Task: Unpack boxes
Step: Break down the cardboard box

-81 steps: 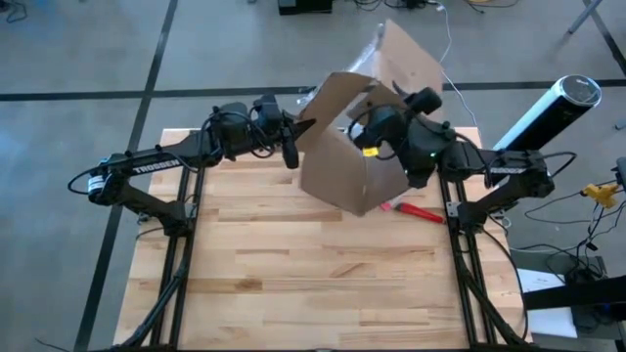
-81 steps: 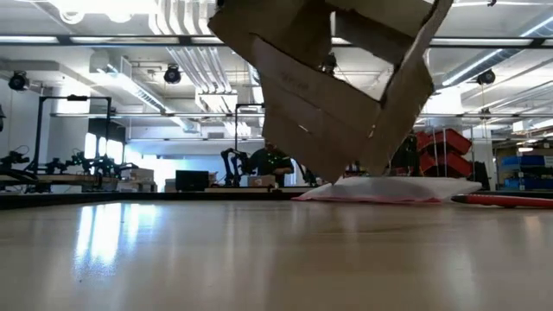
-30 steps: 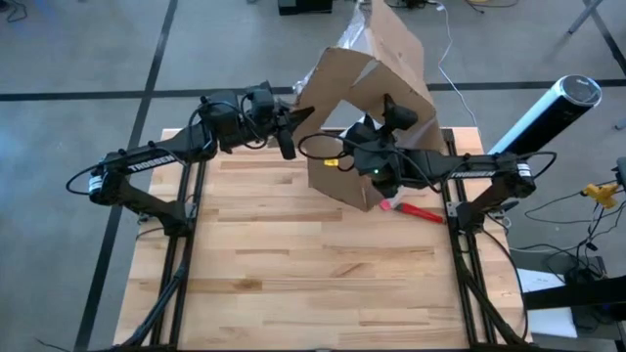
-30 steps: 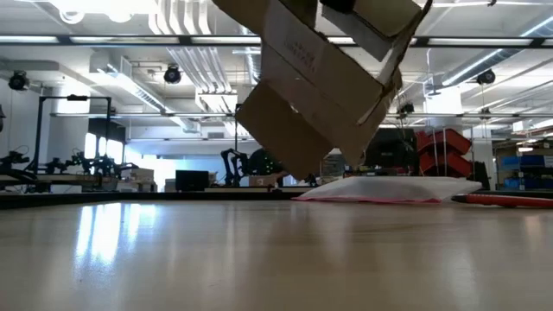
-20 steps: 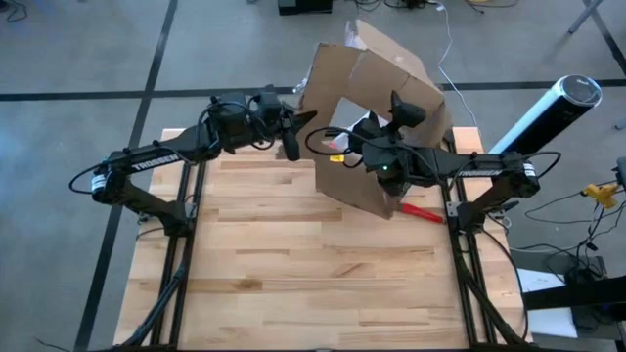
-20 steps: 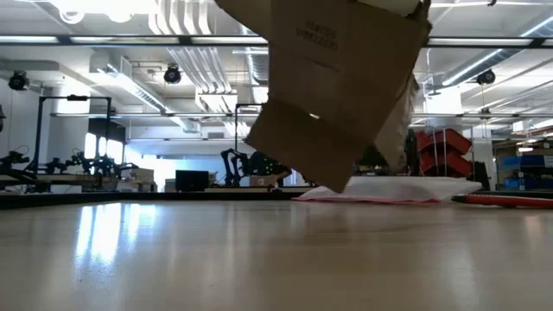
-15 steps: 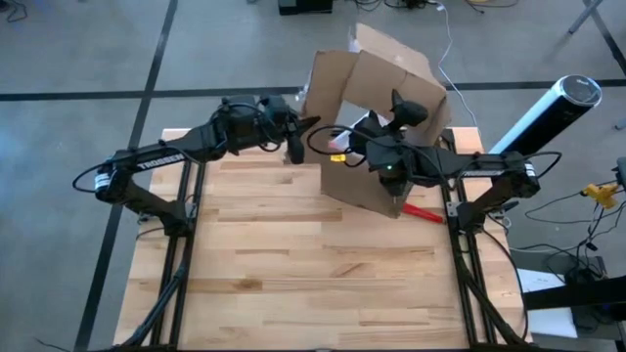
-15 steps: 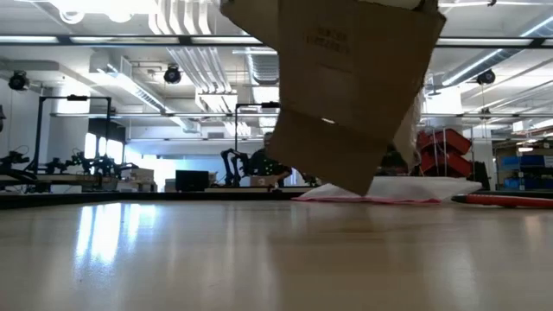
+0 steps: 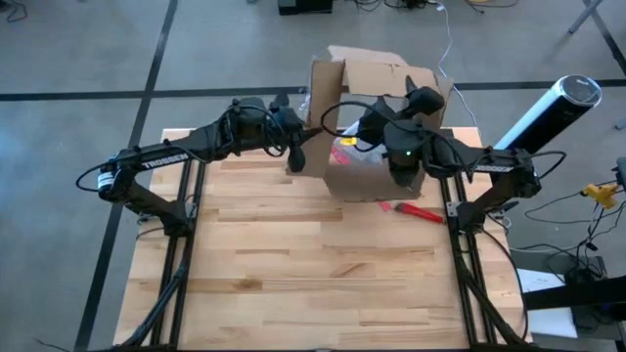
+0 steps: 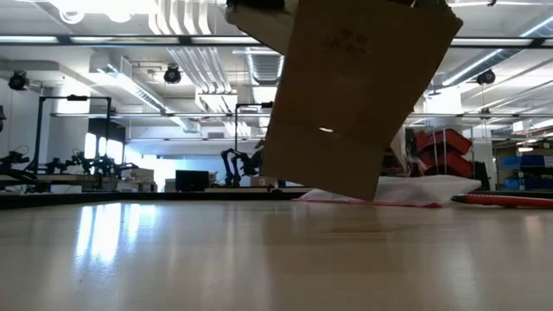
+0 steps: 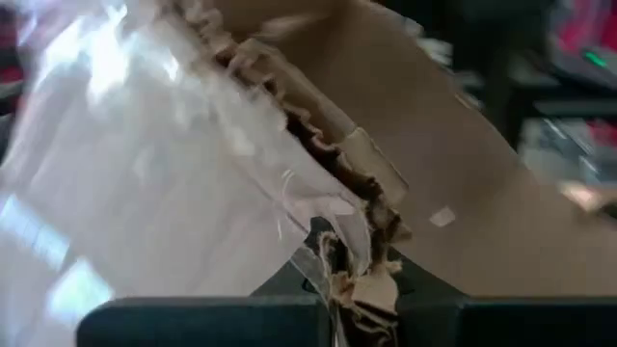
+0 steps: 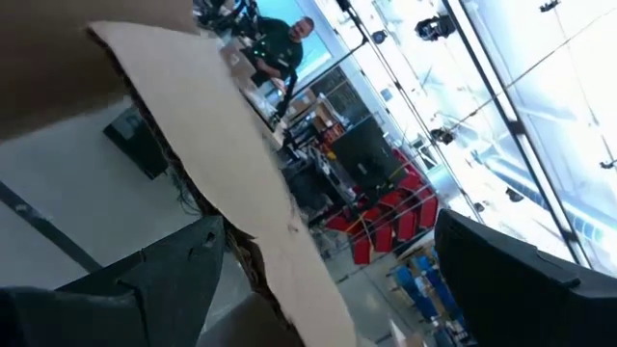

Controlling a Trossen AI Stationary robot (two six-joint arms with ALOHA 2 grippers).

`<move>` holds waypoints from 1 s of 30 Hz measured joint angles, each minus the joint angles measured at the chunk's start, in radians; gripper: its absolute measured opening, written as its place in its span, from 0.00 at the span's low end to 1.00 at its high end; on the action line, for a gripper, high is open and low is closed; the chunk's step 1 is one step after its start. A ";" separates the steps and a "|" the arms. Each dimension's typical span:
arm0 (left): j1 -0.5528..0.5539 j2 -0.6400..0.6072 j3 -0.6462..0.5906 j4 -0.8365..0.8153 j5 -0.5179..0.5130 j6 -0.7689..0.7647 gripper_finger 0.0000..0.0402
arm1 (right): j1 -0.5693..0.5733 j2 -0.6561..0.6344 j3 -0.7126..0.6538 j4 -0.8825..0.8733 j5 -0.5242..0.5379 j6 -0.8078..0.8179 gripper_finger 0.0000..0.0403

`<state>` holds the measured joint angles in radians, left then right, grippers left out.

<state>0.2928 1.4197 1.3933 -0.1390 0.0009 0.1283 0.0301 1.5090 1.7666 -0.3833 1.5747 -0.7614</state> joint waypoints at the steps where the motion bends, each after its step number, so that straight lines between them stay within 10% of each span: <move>1: 0.000 0.000 0.000 -0.013 0.035 0.030 0.00 | -0.002 -0.001 0.004 0.000 0.000 -0.001 0.85; 15: -0.005 -0.014 -0.002 -0.346 0.319 0.290 0.00 | -0.018 -0.004 0.090 -0.001 -0.010 -0.036 0.85; 30: -0.005 -0.040 -0.002 -0.691 0.322 0.470 0.00 | -0.018 -0.007 0.174 -0.004 -0.004 -0.137 0.85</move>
<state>0.2882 1.3796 1.3918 -0.8301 0.3233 0.5981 0.0124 1.5019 1.9403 -0.3873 1.5710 -0.8982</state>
